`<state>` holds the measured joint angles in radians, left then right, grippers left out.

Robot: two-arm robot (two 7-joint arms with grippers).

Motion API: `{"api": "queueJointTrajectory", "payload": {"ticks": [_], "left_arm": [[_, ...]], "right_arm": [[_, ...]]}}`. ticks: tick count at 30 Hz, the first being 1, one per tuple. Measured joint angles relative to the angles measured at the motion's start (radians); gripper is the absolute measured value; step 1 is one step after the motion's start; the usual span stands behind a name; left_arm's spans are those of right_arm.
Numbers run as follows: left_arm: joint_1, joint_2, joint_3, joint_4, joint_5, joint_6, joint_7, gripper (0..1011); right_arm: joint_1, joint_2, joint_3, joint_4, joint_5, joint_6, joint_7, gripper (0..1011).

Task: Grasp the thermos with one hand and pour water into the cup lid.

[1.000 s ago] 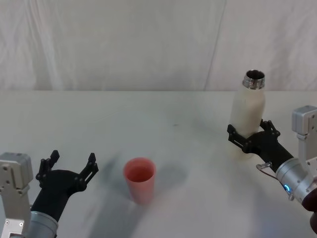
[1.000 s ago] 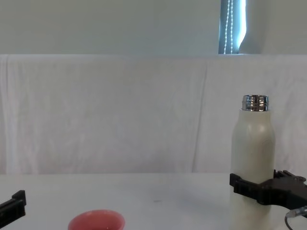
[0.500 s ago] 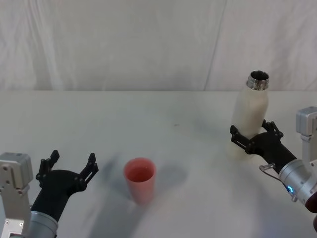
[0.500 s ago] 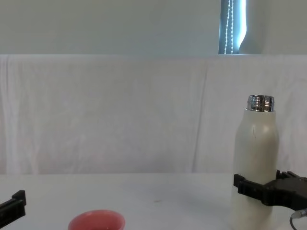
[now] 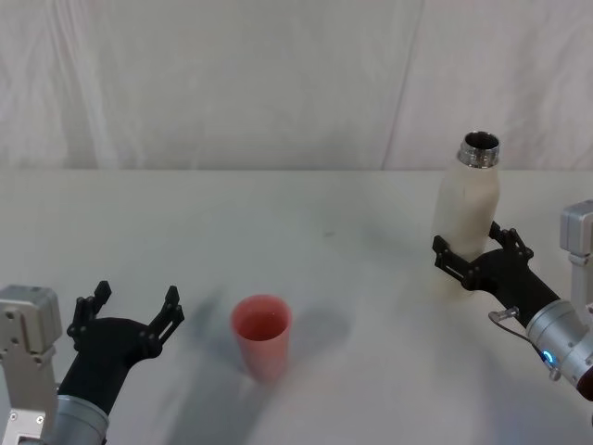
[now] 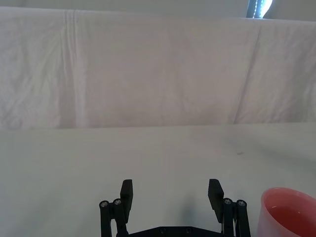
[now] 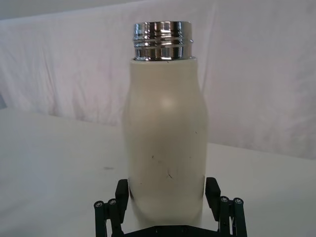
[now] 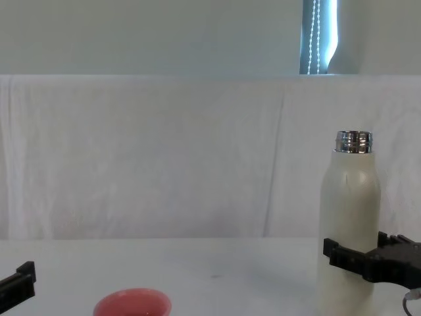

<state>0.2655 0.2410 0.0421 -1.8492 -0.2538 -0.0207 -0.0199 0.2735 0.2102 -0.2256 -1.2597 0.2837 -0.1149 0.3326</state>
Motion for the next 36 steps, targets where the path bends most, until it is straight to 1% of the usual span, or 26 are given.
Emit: {"api": "queueJointTrajectory", "payload": {"ticks": [9,22,28,31,32,36], "left_arm": [[0.000,0.000,0.000,0.000,0.000,0.000,0.000,1001],[0.000,0.000,0.000,0.000,0.000,0.000,0.000,1001],[0.000,0.000,0.000,0.000,0.000,0.000,0.000,1001],[0.000,0.000,0.000,0.000,0.000,0.000,0.000,1001],[0.000,0.000,0.000,0.000,0.000,0.000,0.000,1001],[0.000,0.000,0.000,0.000,0.000,0.000,0.000,1001]], "right_arm": [[-0.017,0.012,-0.002,-0.033,0.008,0.010,0.004,1001],[-0.071,0.047,0.010,-0.101,0.029,0.032,0.006,1001],[-0.118,0.069,0.023,-0.171,0.048,0.045,0.005,1001],[-0.138,0.074,0.028,-0.198,0.056,0.049,0.004,1001],[-0.153,0.077,0.032,-0.218,0.063,0.052,0.001,1001],[-0.188,0.081,0.039,-0.264,0.079,0.055,-0.007,1001]]}}
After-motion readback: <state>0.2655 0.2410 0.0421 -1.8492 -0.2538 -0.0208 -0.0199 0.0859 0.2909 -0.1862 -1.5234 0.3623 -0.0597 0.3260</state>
